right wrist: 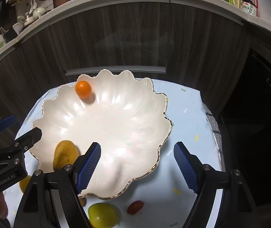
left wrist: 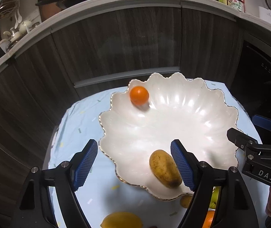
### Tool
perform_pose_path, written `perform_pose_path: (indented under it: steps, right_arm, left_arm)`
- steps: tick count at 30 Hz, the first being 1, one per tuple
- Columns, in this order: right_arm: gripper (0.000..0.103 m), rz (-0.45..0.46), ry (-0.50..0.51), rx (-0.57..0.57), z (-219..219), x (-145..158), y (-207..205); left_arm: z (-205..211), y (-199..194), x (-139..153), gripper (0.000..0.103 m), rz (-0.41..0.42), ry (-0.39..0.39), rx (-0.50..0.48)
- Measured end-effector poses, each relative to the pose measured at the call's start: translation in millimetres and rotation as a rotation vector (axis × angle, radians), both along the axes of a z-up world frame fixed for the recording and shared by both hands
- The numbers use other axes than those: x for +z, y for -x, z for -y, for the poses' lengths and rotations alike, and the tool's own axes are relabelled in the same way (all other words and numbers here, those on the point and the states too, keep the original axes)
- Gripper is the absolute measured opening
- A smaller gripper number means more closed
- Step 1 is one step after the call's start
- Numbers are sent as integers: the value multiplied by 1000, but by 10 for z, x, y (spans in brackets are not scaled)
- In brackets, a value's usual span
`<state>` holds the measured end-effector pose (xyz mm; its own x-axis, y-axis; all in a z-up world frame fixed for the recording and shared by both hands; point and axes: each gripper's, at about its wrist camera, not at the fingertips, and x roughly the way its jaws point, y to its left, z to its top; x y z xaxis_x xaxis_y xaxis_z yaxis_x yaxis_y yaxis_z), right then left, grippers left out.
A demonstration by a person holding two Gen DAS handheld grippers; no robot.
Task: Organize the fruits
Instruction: 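Open both tools to drop the mango and orange into the bowl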
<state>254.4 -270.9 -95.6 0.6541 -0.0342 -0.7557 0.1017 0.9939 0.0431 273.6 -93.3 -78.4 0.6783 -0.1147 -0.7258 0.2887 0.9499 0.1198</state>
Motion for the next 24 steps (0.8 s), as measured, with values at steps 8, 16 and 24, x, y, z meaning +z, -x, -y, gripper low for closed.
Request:
perform_pose_path:
  steps: [8, 16, 24]
  right_arm:
    - [80, 40, 13, -12, -58, 142, 137]
    - [80, 55, 13, -25, -89, 223, 292]
    - [80, 57, 15, -33, -145, 255, 435]
  left_arm:
    - [-100, 95, 129, 84, 26, 7, 28]
    - [-181, 258, 215, 84, 46, 15, 45]
    - [-266, 400, 223, 84, 39, 25, 45]
